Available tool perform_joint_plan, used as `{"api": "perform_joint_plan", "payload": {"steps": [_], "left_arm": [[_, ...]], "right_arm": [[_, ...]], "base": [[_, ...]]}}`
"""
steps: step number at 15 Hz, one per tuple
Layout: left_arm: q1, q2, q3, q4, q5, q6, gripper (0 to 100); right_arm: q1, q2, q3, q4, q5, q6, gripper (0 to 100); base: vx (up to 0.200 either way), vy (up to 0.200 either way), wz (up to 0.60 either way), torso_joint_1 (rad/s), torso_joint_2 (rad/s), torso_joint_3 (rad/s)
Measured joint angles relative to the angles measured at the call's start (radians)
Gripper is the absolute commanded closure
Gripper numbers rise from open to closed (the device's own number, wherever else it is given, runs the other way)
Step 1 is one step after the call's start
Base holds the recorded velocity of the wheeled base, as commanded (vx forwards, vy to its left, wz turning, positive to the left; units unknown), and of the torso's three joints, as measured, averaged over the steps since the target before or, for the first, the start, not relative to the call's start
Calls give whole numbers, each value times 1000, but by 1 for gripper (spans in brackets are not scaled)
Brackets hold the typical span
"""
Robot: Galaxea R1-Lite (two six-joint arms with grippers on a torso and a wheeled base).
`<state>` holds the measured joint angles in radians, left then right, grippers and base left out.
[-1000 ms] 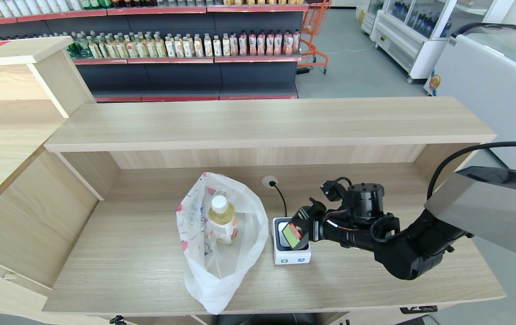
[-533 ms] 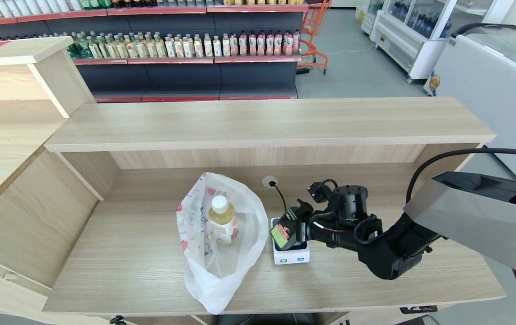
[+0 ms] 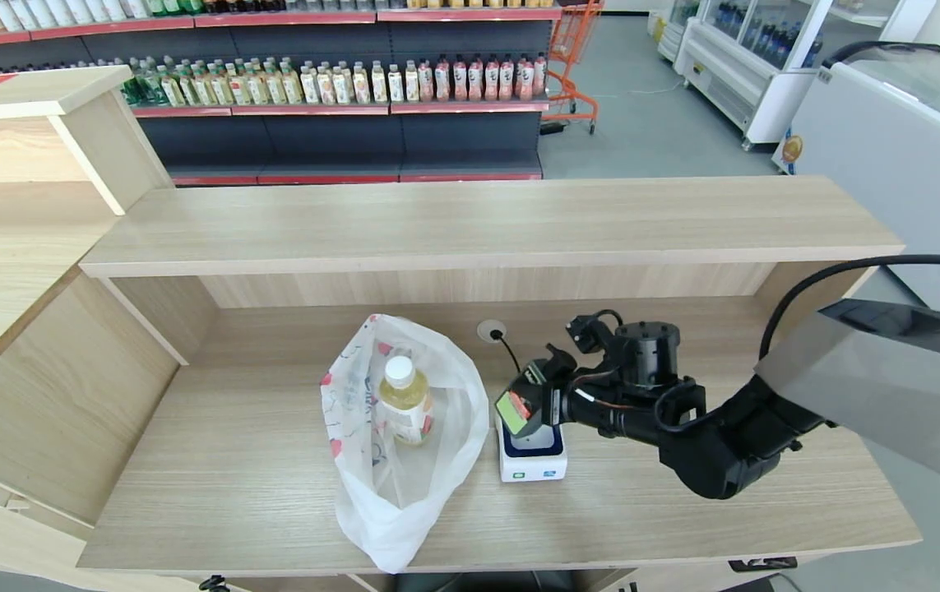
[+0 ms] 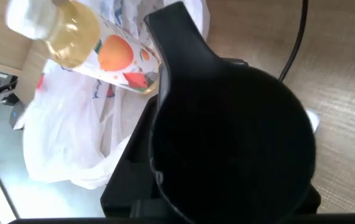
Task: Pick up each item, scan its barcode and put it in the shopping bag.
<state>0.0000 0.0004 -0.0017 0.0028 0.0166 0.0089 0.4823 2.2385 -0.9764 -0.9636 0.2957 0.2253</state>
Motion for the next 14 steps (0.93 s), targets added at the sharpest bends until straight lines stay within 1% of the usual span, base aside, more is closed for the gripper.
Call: {"api": "perform_joint_plan", "payload": {"steps": [1, 3, 5, 6, 8, 11, 14], "left_arm": [[0, 0, 0, 0, 0, 0, 0], [0, 0, 0, 0, 0, 0, 0], [0, 0, 0, 0, 0, 0, 0], [0, 0, 0, 0, 0, 0, 0], [0, 0, 0, 0, 0, 0, 0], [0, 0, 0, 0, 0, 0, 0], [-2, 0, 0, 1, 0, -2, 0]], "right_arm": [[-5, -49, 19, 6, -6, -23, 100], [-27, -161, 70, 12, -13, -119, 100], [-44, -270, 146, 26, -12, -157, 100], [-48, -316, 184, 38, -8, -155, 100], [-33, -374, 214, 36, -8, -95, 100], [16, -400, 213, 87, -2, -76, 100], [54, -372, 181, 115, 4, -75, 100]], "base": [[0, 0, 0, 0, 0, 0], [0, 0, 0, 0, 0, 0], [0, 200, 0, 5, 0, -2], [0, 200, 0, -17, -7, 2], [0, 200, 0, 17, 10, 0], [0, 200, 0, -1, 1, 1], [0, 0, 0, 0, 0, 0]]}}
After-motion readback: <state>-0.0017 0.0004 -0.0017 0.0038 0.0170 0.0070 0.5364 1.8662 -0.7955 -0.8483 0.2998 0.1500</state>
